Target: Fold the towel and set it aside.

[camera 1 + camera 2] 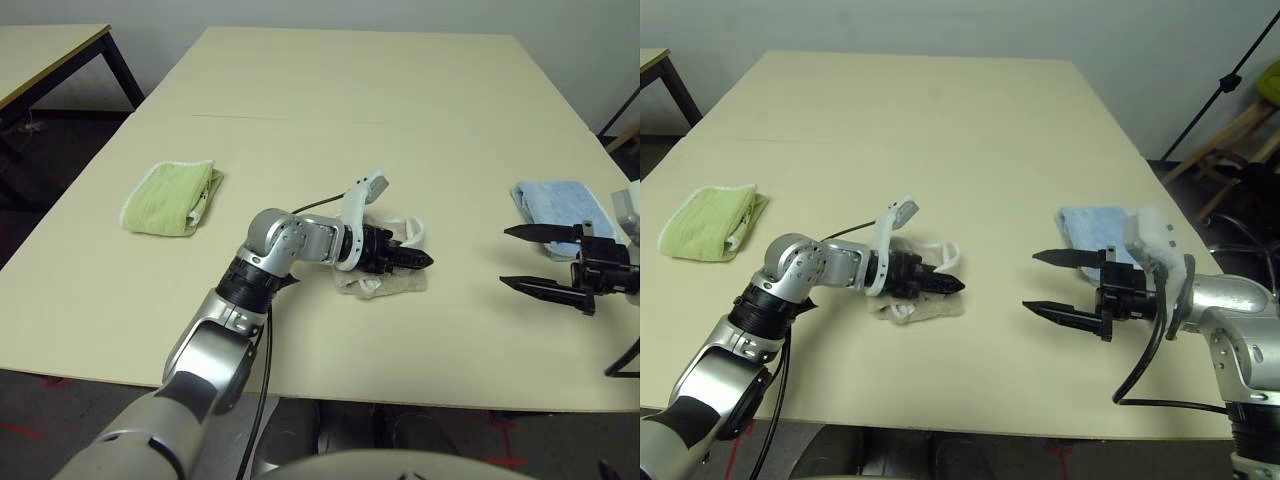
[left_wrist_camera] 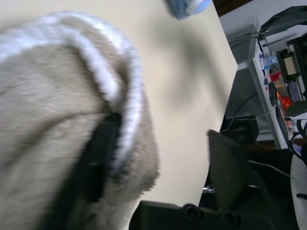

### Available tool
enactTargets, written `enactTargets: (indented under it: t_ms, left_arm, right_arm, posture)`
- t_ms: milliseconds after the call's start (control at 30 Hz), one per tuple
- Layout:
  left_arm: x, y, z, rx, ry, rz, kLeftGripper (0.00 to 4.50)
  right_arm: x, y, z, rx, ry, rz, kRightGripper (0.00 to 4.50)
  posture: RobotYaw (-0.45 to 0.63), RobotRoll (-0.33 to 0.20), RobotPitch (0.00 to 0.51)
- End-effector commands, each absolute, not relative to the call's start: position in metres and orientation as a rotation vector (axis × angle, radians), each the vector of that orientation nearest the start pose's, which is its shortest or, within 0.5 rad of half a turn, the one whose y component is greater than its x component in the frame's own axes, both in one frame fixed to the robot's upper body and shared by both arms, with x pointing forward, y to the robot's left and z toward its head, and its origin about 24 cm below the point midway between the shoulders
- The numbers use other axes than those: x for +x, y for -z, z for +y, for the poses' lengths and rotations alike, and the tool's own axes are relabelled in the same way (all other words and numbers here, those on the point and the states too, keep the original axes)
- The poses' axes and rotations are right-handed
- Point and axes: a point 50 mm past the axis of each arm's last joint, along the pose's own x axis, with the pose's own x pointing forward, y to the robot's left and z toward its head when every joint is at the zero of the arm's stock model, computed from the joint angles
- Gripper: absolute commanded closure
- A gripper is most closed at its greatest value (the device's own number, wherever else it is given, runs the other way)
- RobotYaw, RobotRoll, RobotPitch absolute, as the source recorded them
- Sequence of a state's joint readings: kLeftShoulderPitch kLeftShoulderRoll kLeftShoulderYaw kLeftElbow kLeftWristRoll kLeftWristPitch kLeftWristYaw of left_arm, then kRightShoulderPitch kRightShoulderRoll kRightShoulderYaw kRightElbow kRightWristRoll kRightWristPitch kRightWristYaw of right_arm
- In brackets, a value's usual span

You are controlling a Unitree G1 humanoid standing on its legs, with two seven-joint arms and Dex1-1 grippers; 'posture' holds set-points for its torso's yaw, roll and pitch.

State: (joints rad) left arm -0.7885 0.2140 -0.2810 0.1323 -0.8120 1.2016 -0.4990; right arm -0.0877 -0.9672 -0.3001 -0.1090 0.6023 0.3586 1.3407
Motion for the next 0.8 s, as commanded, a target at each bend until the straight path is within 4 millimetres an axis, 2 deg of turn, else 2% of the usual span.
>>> enactTargets:
  t_ms: [33,267,400,500,633,800]
  left_arm:
    - [0.289,-0.162,0.036,-0.19,1.286,0.664,0.03]
    - [0.276,-0.194,0.062,-0.153,1.319,0.586,0.03]
    - [0.271,-0.208,0.072,-0.189,1.34,0.559,0.03]
    - [0.268,-0.21,0.066,-0.154,1.364,0.566,0.03]
    - [0.267,-0.208,0.045,-0.106,1.416,0.588,0.03]
    - [0.275,-0.195,0.022,0.081,1.433,0.589,0.03]
  right_arm:
    - [0.224,-0.183,-0.281,-0.296,-1.129,0.203,0.0]
    - [0.227,-0.179,-0.282,-0.263,-1.136,0.21,0.0]
    - [0.23,-0.176,-0.282,-0.25,-1.146,0.215,0.0]
    - [0.235,-0.172,-0.28,-0.238,-1.164,0.218,0.0]
    - [0.24,-0.172,-0.276,-0.236,-1.179,0.206,0.0]
    - [0.238,-0.172,-0.275,-0.235,-1.169,0.203,0.0]
  posture:
    - [0.11,0.0,0.079]
    - [0.13,0.0,0.07]
    - [0.16,0.0,0.064]
    - [0.17,0.0,0.063]
    - [0.18,0.0,0.061]
    - [0.14,0.0,0.065]
